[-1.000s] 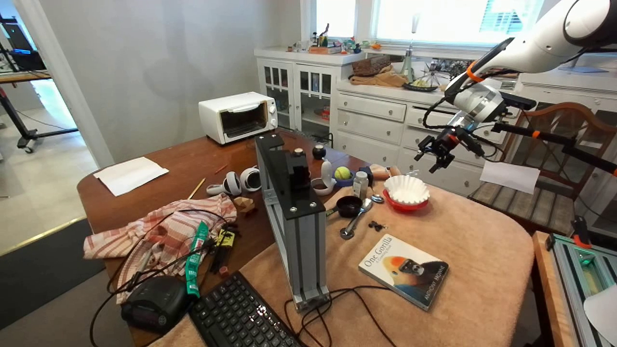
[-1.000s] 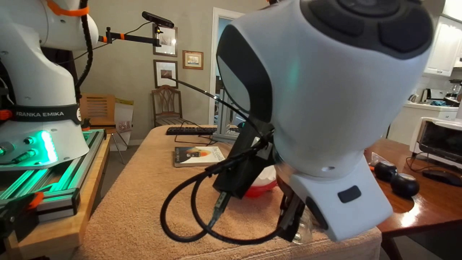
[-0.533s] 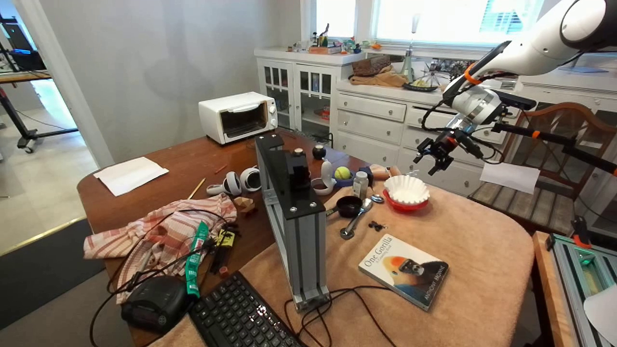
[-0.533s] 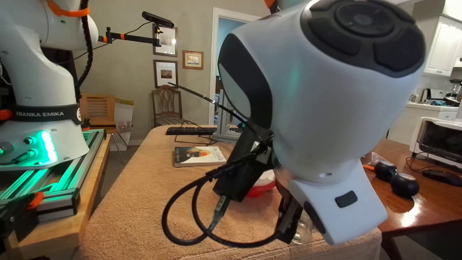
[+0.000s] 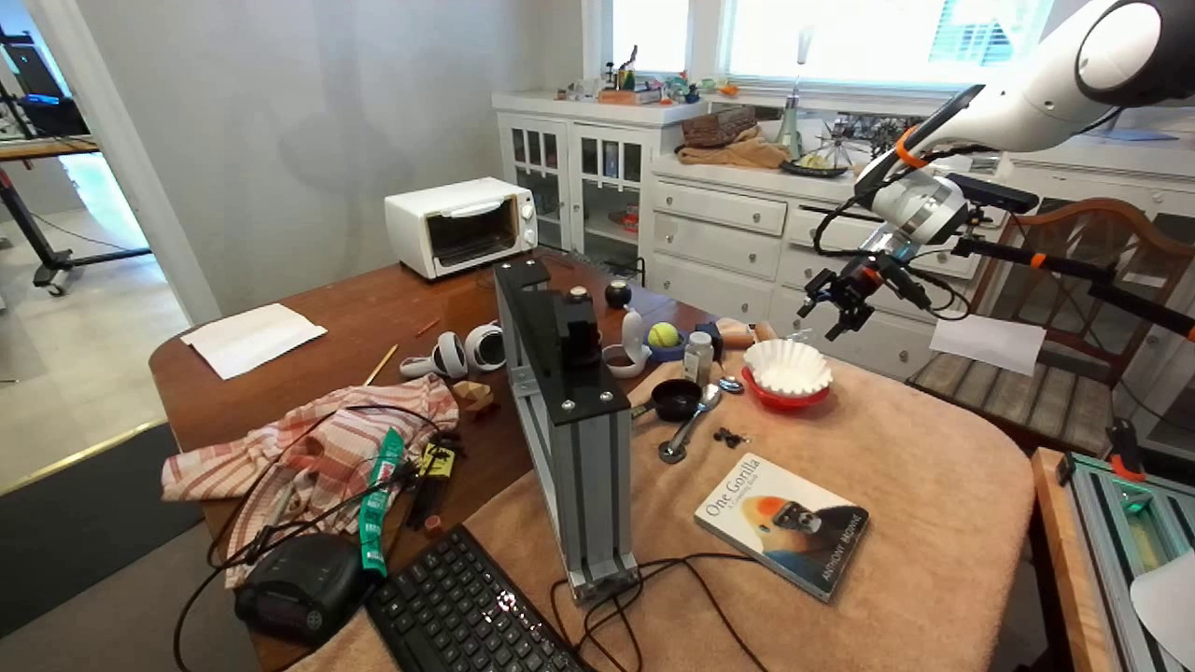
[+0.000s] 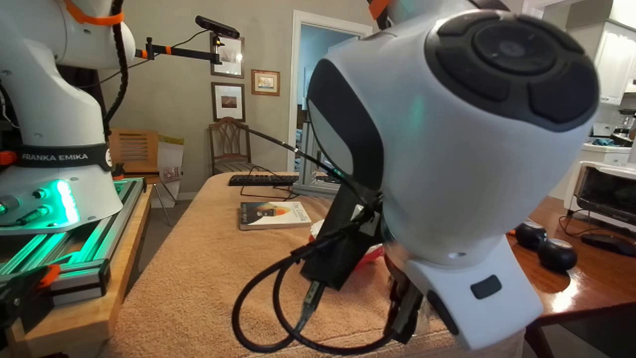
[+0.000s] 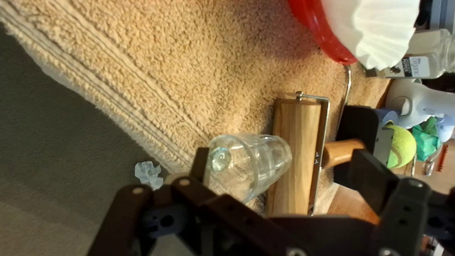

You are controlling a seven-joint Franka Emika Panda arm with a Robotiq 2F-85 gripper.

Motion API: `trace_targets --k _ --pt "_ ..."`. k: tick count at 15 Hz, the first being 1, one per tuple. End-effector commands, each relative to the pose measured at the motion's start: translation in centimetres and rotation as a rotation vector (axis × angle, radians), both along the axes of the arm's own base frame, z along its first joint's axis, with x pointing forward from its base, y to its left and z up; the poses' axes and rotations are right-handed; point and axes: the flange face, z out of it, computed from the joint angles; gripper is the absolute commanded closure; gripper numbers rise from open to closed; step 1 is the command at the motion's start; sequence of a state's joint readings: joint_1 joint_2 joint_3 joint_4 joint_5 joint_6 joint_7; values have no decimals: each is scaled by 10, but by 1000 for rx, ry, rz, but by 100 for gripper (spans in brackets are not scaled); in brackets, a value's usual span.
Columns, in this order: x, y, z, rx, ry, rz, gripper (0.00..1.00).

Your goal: Put the glass cup upright

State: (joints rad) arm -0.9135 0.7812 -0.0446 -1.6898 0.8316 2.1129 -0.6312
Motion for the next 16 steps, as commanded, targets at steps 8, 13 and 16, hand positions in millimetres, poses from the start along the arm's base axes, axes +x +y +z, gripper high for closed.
trace_targets --k 8,13,16 --pt "13 -8 -14 21 -59 -41 12" --pt "17 -4 -19 42 -55 -50 28" --pt "18 -3 -21 55 -60 -61 38"
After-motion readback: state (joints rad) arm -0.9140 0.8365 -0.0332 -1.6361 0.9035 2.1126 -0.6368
